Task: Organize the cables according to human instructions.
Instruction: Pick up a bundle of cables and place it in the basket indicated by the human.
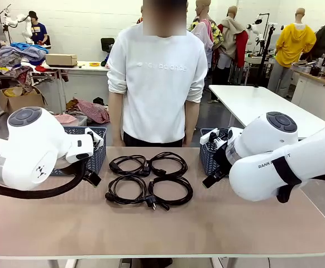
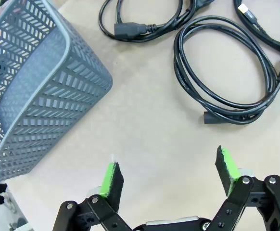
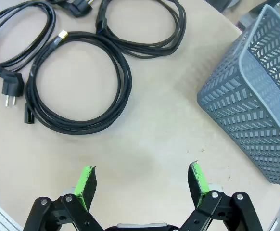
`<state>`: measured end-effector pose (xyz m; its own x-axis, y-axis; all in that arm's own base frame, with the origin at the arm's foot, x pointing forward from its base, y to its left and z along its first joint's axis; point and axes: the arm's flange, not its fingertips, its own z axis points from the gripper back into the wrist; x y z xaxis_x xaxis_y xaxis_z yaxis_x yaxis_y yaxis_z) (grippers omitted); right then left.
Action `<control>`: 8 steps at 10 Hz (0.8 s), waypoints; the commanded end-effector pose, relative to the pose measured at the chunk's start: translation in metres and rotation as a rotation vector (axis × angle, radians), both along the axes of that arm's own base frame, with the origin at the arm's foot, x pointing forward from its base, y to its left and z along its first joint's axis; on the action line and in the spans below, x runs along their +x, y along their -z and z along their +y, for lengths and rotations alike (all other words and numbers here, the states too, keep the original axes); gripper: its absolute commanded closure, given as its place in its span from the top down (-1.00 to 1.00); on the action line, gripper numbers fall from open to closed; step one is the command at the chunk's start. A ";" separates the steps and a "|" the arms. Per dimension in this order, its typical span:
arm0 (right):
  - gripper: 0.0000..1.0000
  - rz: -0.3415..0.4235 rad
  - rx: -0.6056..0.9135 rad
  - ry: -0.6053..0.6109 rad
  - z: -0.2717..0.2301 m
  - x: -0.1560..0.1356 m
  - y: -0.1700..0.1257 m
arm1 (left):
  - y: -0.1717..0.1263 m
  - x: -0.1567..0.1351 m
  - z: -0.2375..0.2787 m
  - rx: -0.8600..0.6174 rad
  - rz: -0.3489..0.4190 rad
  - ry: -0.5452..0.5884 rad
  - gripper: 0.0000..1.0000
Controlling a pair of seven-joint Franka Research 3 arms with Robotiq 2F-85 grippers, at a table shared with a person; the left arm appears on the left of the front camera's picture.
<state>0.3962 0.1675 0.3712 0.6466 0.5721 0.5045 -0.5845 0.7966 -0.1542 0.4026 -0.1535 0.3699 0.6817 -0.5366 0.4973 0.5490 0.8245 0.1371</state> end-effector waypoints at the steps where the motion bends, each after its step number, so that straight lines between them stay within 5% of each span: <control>1: 1.00 0.000 0.000 0.000 0.000 0.000 0.000 | 0.000 0.000 0.001 -0.001 0.000 -0.002 1.00; 5: 1.00 -0.005 0.008 0.000 -0.005 0.001 -0.005 | -0.007 0.002 0.003 -0.010 0.000 0.013 1.00; 8: 1.00 -0.017 0.051 -0.034 -0.027 0.008 -0.035 | -0.047 0.006 0.018 -0.034 -0.014 0.073 1.00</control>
